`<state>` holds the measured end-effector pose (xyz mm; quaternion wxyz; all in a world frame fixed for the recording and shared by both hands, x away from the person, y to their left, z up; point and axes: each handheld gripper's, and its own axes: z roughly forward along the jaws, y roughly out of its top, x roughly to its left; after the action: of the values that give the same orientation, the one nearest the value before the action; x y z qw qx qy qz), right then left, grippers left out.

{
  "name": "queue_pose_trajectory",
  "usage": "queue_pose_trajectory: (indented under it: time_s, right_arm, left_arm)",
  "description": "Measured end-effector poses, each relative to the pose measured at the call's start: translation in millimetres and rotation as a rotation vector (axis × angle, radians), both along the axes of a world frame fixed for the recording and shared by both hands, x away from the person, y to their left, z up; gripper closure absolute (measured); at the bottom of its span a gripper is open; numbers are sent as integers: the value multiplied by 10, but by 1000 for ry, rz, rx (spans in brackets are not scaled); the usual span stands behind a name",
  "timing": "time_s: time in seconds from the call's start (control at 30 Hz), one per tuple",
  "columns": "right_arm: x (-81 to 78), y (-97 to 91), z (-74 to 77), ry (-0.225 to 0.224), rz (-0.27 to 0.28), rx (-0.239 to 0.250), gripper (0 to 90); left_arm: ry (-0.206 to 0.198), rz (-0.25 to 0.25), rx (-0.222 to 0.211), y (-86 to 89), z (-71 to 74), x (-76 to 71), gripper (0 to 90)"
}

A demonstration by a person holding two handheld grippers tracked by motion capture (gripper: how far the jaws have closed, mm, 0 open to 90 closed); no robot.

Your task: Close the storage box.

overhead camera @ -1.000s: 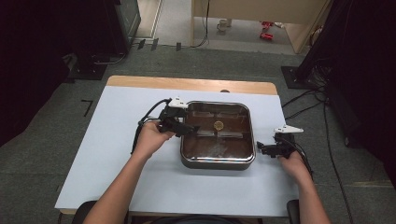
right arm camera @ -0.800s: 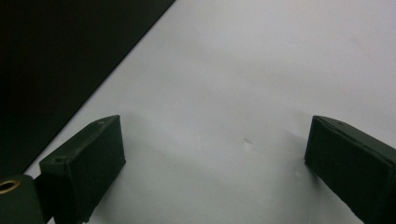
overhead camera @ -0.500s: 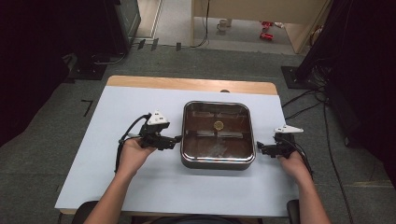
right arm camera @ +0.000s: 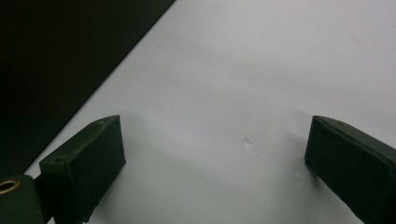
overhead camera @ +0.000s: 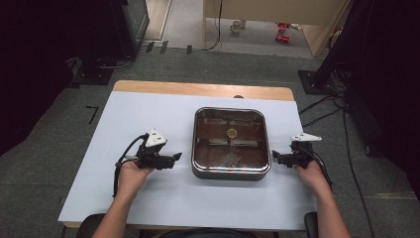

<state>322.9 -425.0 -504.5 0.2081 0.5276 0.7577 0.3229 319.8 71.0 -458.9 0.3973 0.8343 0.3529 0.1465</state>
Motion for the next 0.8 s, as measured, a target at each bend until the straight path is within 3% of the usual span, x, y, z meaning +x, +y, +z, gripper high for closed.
queue_pose_trajectory:
  time_s: [0.23, 0.3, 0.47, 0.73, 0.8]
  right_arm:
    - [0, -1, 0, 0, 1, -1, 43]
    - [-1, -1, 1, 1, 1, -2, 43]
    - [-1, -2, 1, 1, 2, -2, 43]
    - [0, -2, 0, 1, 2, -2, 43]
    - [0, -2, 0, 1, 1, -1, 43]
  left_arm:
    - [13, 12, 68, -16, -156, -16, 242]
    - [52, 3, 87, -30, -219, 11, 242]
    - [95, 41, 77, -26, -302, 44, 245]
    - [70, 27, 78, -47, -345, 23, 185]
    - [40, 56, 78, -81, -376, -22, 174]
